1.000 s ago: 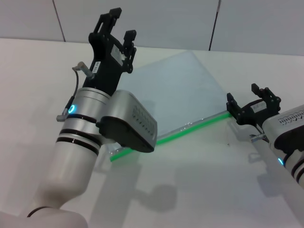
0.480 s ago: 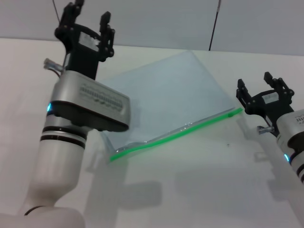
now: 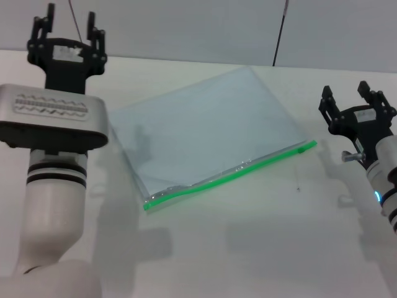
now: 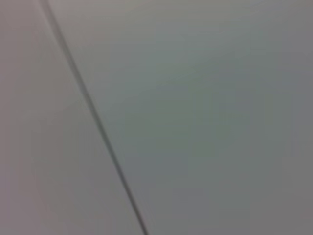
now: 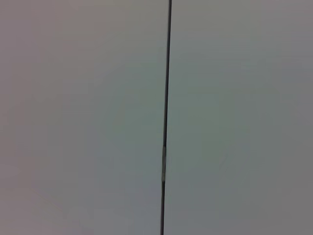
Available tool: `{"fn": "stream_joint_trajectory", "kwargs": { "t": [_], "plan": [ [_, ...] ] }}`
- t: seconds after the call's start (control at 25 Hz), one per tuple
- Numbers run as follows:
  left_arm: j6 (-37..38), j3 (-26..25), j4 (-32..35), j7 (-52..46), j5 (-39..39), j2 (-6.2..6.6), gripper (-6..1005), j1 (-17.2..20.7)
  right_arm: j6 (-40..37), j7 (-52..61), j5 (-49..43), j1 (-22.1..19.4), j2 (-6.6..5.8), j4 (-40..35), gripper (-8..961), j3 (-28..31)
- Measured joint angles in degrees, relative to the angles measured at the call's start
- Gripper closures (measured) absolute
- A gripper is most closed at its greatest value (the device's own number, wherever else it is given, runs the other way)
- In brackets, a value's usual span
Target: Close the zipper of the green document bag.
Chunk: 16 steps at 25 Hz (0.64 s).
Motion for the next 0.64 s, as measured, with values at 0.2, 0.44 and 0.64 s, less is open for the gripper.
{"fn": "stream_joint_trajectory", "kwargs": {
  "t": [0.2, 0.44, 0.64],
  "plan": [
    [0.32, -0.79, -1.22, -6.52, -3.0, 0.03, 412, -0.06, 1.03, 0.03, 0.05, -0.15, 0.0, -1.52, 257, 1.39],
    [0.73, -0.96, -2.07, -12.09, -4.01, 0.12, 414, -0.21, 1.05, 0.05, 0.08, 0.04, 0.0, -2.46, 257, 2.3],
    [2.46, -0.37, -2.11, -12.73, -3.81, -0.02, 414, -0.18, 1.05, 0.07, 0.08, 0.02, 0.0, -3.0, 257, 3.75]
  ]
}}
